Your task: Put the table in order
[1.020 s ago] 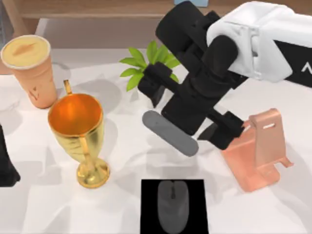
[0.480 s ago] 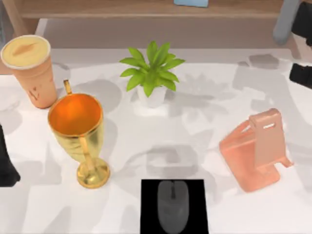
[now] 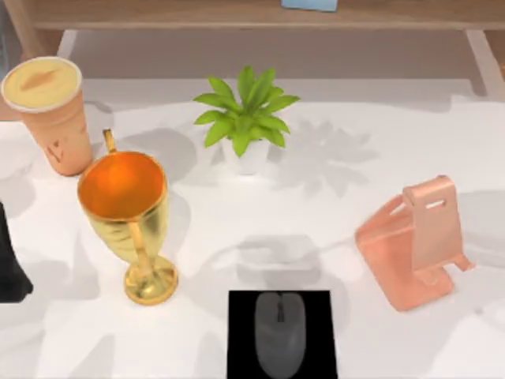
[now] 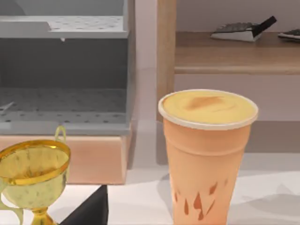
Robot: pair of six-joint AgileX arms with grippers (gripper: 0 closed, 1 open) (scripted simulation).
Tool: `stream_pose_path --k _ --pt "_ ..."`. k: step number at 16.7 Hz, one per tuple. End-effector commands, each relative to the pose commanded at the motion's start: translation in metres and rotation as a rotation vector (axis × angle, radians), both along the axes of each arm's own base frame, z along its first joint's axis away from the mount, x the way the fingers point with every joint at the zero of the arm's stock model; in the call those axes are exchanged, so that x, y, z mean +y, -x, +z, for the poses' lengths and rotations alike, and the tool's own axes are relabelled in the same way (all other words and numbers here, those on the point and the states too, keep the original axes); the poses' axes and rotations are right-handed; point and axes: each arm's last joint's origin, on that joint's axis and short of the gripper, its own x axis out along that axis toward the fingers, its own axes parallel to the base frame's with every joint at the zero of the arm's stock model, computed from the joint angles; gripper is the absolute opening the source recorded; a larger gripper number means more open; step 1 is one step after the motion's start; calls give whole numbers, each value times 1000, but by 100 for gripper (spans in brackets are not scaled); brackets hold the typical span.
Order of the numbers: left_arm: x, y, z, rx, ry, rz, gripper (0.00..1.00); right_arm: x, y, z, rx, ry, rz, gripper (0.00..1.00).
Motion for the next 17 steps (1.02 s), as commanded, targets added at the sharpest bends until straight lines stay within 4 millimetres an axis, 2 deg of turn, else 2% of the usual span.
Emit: stream_pose_path --k 3,6,12,14,17 --pt "0 0 0 0 0 0 100 -41 28 -16 58 -51 -303 100" --pt "0 0 0 0 0 0 100 -60 45 -23 84 -77 -462 100" --pt "0 0 0 0 0 0 100 -61 46 -23 80 -76 -473 100" --pt "0 0 0 0 0 0 100 -62 45 -35 85 -79 -477 100" --pt "0 0 0 0 0 0 100 -63 44 -63 83 -78 -476 100"
